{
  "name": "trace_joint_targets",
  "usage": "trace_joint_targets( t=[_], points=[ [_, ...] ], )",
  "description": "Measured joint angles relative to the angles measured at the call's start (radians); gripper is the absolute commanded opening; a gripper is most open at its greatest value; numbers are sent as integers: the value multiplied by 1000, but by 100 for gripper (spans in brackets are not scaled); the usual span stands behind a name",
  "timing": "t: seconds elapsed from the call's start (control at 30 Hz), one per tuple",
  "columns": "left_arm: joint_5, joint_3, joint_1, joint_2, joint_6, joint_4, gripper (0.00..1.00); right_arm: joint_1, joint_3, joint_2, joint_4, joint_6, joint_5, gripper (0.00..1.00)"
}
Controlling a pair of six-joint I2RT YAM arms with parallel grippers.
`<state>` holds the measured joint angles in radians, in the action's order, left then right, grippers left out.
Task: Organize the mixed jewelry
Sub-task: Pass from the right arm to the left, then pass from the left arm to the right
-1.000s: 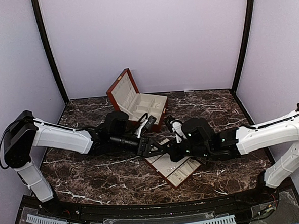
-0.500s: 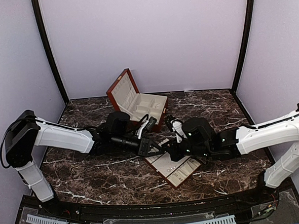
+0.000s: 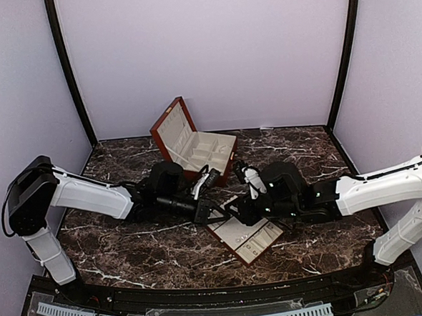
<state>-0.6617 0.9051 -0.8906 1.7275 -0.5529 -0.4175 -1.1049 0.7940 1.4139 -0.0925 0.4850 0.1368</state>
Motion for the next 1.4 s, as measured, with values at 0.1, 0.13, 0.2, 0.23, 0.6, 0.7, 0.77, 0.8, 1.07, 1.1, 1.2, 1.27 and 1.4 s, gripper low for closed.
trace_joint_targets(
  t=[0.1, 0.13, 0.2, 0.23, 0.6, 0.7, 0.77, 0.8, 1.07, 1.1, 1.2, 1.27, 1.4],
  points=[
    [18, -31, 0, 0, 6, -34, 0, 17, -1, -27, -8, 19, -42, 56],
    [20, -38, 0, -2, 7, -46, 0, 26, -3, -44, -16, 28, -64, 59],
    [28, -60, 0, -9, 10, -81, 0, 55, -15, -81, -38, 51, -104, 64],
    [31, -69, 0, -13, 11, -93, 0, 68, -21, -97, -48, 66, -123, 67],
    [8, -209, 0, -146, 28, -392, 0, 202, -140, -130, -297, 255, -542, 68],
    [-10, -219, 0, -159, 30, -454, 0, 202, -140, -125, -341, 286, -618, 63],
    [-18, -222, 0, -159, 31, -478, 0, 202, -140, -120, -360, 297, -648, 59],
    [-22, -224, -1, -159, 33, -489, 0, 202, -140, -115, -368, 303, -661, 57],
    [-42, -226, -6, -159, 41, -520, 0, 194, -115, -69, -377, 306, -695, 40],
    [-43, -227, -6, -159, 42, -522, 0, 193, -110, -68, -377, 304, -698, 40],
    [-49, -227, -9, -159, 45, -528, 0, 190, -99, -63, -381, 305, -703, 36],
    [-53, -227, -11, -159, 45, -530, 0, 189, -96, -58, -383, 305, -706, 33],
    [-55, -227, -11, -159, 47, -530, 0, 189, -93, -54, -388, 309, -714, 27]
  ],
)
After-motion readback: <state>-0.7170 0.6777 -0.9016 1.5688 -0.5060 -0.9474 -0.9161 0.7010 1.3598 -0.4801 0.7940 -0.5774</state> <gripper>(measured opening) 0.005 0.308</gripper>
